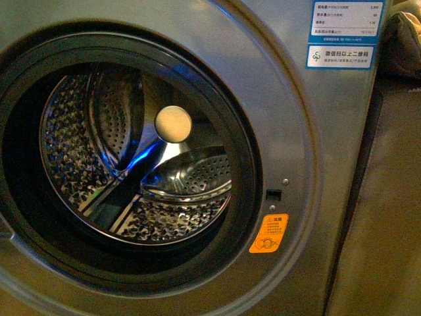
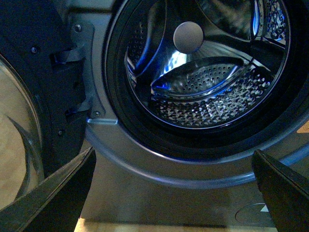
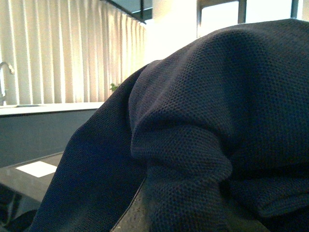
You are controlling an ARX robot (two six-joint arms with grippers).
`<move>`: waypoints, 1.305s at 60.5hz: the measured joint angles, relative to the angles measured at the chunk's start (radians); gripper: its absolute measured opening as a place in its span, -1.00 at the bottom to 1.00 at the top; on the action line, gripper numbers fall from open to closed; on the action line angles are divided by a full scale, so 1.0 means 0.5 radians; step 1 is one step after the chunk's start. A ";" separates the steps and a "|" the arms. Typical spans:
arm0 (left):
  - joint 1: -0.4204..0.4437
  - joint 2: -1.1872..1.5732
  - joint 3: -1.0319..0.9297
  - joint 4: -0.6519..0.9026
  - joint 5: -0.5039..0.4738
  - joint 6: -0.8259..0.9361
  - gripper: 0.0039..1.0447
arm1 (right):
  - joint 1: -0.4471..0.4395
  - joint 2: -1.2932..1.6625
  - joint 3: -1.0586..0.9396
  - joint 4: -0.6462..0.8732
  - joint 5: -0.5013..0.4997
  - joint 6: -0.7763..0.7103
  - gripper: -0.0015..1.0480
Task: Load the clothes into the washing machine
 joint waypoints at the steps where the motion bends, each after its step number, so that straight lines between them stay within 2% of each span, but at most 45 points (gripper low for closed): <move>1: 0.000 0.000 0.000 0.000 0.001 0.000 0.88 | 0.093 0.026 0.029 -0.029 0.050 -0.044 -0.74; 16: 0.000 0.000 0.000 0.000 0.000 0.000 0.88 | 1.027 0.292 0.167 -0.159 0.504 -0.417 -0.74; 21: 0.000 0.000 0.000 0.000 0.001 0.000 0.88 | 1.232 0.336 0.159 -0.141 0.578 -0.473 -0.74; 28: 0.000 0.000 0.000 0.000 0.001 0.000 0.88 | 1.411 0.346 0.082 -0.076 0.632 -0.513 -0.74; 35: 0.000 0.000 0.000 0.000 0.001 0.000 0.88 | 1.458 0.343 -0.002 -0.034 0.649 -0.517 -0.74; 72: 0.000 0.000 0.000 0.000 0.000 0.000 0.88 | 1.447 0.344 -0.034 -0.033 0.677 -0.519 -0.74; 73: 0.015 0.002 -0.003 0.015 0.029 -0.021 0.88 | 1.447 0.344 -0.034 -0.033 0.677 -0.519 -0.74; 75: 0.140 0.052 -0.003 0.206 0.386 -0.181 0.88 | 1.447 0.344 -0.034 -0.033 0.677 -0.519 -0.74; 79: 0.426 0.275 0.034 0.610 0.899 -0.488 0.88 | 1.447 0.344 -0.034 -0.033 0.675 -0.519 -0.74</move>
